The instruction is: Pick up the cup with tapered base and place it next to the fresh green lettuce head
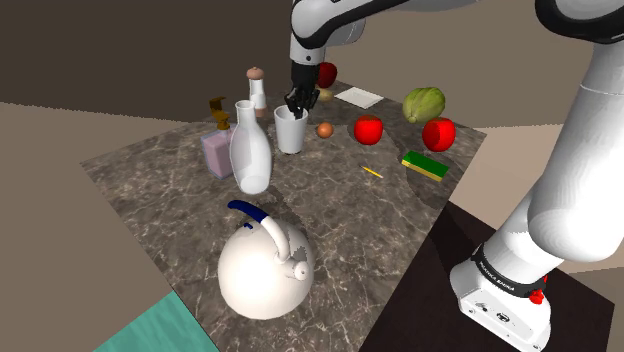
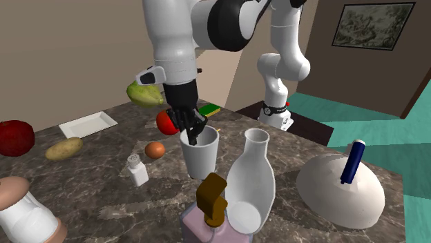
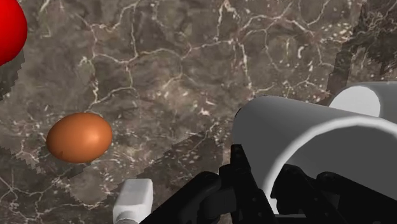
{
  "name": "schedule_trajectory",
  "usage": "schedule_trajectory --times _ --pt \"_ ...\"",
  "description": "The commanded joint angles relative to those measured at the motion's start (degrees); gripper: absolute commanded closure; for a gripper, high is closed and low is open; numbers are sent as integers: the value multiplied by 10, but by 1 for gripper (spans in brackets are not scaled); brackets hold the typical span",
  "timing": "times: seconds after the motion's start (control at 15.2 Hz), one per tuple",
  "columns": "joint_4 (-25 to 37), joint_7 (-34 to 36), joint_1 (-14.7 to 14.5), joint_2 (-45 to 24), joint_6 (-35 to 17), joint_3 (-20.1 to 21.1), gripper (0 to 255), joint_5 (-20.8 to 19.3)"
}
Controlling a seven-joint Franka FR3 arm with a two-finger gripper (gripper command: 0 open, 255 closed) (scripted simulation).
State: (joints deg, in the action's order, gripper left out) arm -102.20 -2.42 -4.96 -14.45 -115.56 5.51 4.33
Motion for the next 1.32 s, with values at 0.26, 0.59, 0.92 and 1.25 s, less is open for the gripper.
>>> schedule_trajectory --times 0.26,0.59,0.92,1.25 --pt "29 3 1 14 43 0 255 0" --pt "58 5 1 21 79 0 255 0" --pt "91 8 1 25 116 0 255 -1" --pt "128 11 1 26 154 0 255 -1"
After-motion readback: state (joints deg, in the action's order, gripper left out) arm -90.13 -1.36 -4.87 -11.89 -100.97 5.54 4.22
